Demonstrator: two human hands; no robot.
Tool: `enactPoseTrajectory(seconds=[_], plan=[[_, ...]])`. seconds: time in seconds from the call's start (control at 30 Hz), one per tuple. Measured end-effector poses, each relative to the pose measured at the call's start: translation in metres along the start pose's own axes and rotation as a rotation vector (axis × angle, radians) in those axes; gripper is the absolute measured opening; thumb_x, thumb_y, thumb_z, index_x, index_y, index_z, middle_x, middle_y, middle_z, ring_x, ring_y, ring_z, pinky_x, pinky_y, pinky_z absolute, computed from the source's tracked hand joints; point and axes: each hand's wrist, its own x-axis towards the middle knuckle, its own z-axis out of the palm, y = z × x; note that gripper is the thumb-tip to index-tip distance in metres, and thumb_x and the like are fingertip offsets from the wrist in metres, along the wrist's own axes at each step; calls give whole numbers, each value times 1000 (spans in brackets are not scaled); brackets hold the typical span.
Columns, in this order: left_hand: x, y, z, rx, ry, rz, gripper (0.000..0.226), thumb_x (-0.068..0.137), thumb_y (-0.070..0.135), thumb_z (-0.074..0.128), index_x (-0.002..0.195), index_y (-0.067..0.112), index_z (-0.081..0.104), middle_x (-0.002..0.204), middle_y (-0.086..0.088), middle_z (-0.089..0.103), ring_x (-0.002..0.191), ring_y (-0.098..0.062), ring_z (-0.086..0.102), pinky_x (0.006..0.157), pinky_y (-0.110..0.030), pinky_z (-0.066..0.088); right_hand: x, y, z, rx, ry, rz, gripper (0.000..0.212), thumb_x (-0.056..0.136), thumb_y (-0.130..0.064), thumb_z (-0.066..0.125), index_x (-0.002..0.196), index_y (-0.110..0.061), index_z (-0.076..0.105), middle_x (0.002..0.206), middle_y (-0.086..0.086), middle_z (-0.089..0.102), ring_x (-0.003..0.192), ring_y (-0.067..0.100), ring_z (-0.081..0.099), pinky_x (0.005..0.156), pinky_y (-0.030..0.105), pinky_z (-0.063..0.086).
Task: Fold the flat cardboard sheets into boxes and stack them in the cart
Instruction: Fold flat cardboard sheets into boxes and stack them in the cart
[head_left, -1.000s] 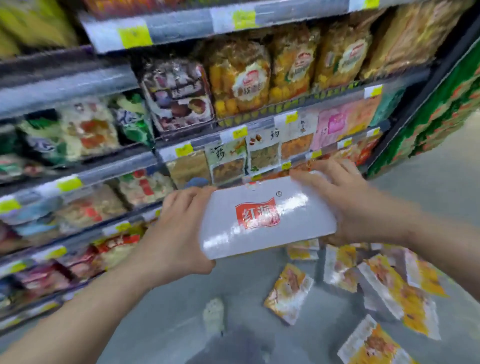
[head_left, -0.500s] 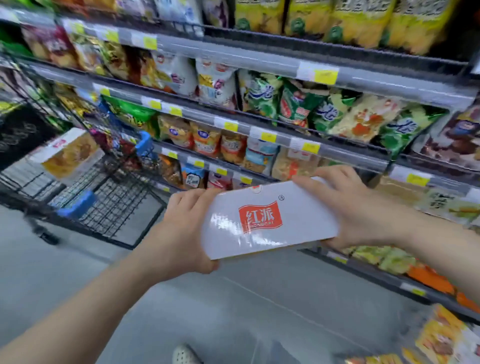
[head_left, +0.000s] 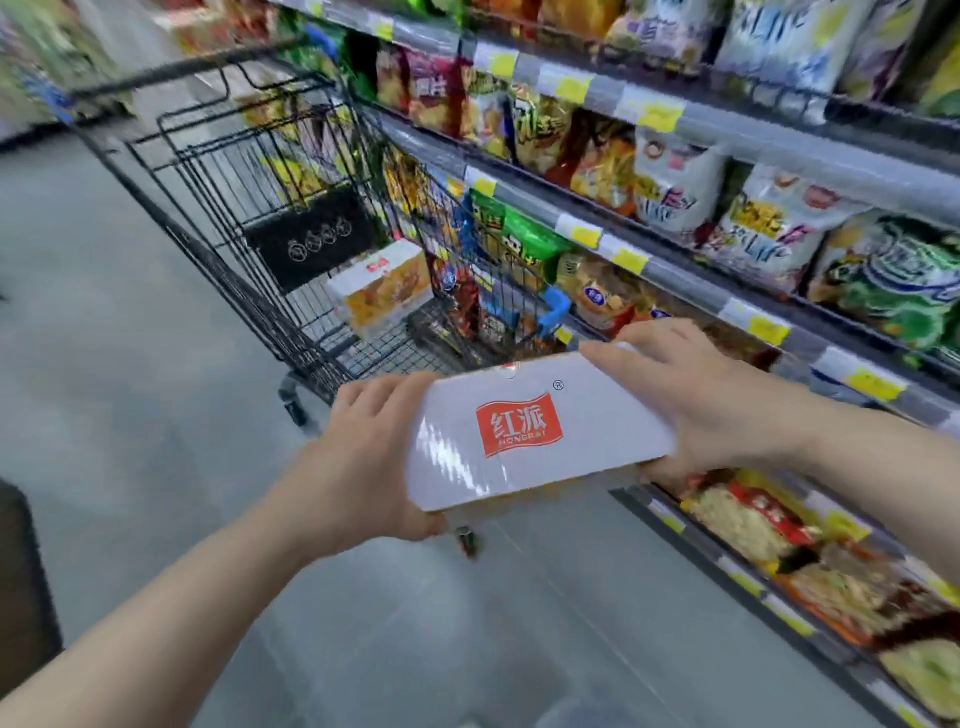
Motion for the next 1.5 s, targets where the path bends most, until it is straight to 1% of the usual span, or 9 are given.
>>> enactPoseTrajectory(seconds=[0.07,0.17,0.43,0.53,0.7,0.9,1.1,1.3,1.5], plan=[[9,-11,-9,6,8,-34,116,34,79,47,134,23,29,129,1,41,119,-23,36,97,-47,40,27,2,-3,-7,33,-47,93,58,-61,61,133,-26,19,120,24,47,116,35,32,90,49,38],[28,-28,-18,-19,15,-88,120,31,78,44,137,23,26,134,4,36,123,-19,27,105,-37,32,71,13,-8,23,8,-102,91,56,-68,49,132,-30,15,124,25,42,117,23,23,91,41,30],[125,-73,-20,-39,36,-246,126,26,76,43,139,23,22,138,8,31,121,-10,20,103,-26,27,204,83,-9,-12,-208,-170,109,68,-47,74,145,-28,0,145,2,12,132,12,2,110,30,18],[181,-95,-17,-28,-16,-325,127,28,75,42,141,24,16,140,7,28,122,-10,18,105,-26,25,268,119,-7,-5,-266,-217,110,67,-46,74,145,-27,-1,145,4,11,133,14,1,111,31,17],[250,-125,-1,-36,-99,-447,112,56,49,77,141,22,10,142,3,24,128,-16,18,109,-30,18,351,157,7,-57,-352,-287,110,69,-48,72,145,-26,-4,145,2,9,134,17,1,111,34,25],[299,-181,25,81,-205,-500,113,54,67,61,142,17,12,144,-1,28,131,-20,28,113,-34,20,432,175,43,-123,-411,-361,106,73,-48,68,146,-25,-4,149,6,10,139,22,6,112,32,20],[343,-241,53,66,-195,-539,103,62,52,70,140,18,12,141,-1,32,128,-21,30,109,-32,23,500,177,87,-186,-386,-361,101,75,-43,67,146,-21,0,146,12,17,137,26,14,112,35,15],[388,-308,102,87,-256,-530,106,61,47,74,140,17,10,142,-1,28,129,-20,27,111,-32,21,555,189,146,-120,-494,-221,97,82,-24,64,145,-27,-10,154,8,-5,144,25,-6,115,30,13],[413,-349,150,8,-272,-579,105,58,42,77,138,17,15,143,-1,30,131,-21,27,112,-33,24,595,193,194,-48,-554,-145,97,82,2,57,145,-29,-11,154,8,-13,142,24,-17,104,32,33]])
